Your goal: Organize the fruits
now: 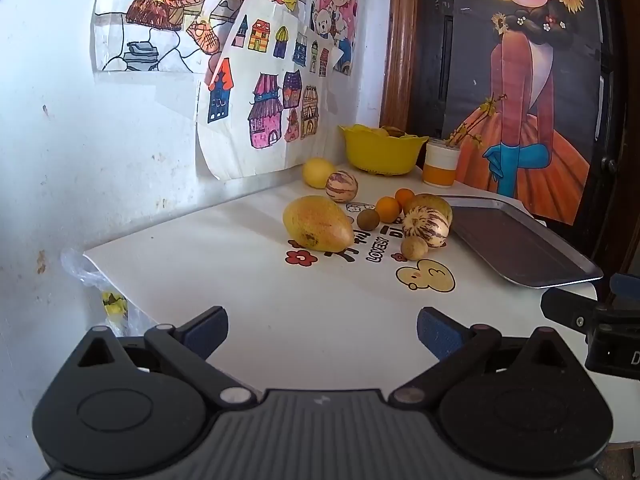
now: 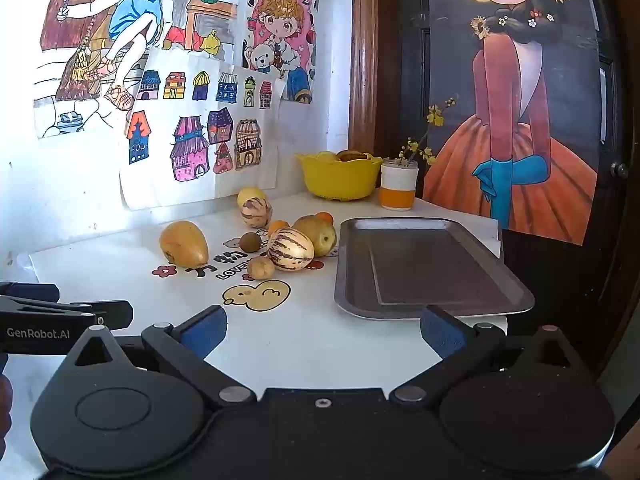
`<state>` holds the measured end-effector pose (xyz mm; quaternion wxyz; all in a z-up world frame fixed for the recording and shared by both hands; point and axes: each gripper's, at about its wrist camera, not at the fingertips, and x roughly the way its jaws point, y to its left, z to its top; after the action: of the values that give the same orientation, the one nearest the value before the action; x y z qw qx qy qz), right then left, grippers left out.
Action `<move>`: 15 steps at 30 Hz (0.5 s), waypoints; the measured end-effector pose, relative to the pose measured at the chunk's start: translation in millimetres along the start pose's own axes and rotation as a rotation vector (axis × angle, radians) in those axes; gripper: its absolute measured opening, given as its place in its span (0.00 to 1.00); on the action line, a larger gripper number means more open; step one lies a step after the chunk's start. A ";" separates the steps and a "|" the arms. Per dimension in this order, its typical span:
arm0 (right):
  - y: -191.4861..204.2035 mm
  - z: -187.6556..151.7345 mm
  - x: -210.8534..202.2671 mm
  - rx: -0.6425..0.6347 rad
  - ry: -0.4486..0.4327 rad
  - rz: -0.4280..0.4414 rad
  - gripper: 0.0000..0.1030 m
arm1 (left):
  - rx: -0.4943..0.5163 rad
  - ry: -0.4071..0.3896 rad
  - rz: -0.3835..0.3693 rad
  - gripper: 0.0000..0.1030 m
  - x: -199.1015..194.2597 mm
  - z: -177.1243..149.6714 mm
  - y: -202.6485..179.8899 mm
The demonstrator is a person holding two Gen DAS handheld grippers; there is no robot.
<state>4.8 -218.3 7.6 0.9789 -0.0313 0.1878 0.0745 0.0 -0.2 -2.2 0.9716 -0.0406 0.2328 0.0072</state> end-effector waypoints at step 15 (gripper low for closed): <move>0.4 0.0 -0.6 -0.001 0.002 0.000 1.00 | 0.000 0.004 -0.001 1.00 0.8 -4.3 -2.7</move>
<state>4.2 -218.0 7.8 0.9787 -0.0317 0.1887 0.0746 -1.1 -3.3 -6.2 0.9712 -0.0406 0.2347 0.0067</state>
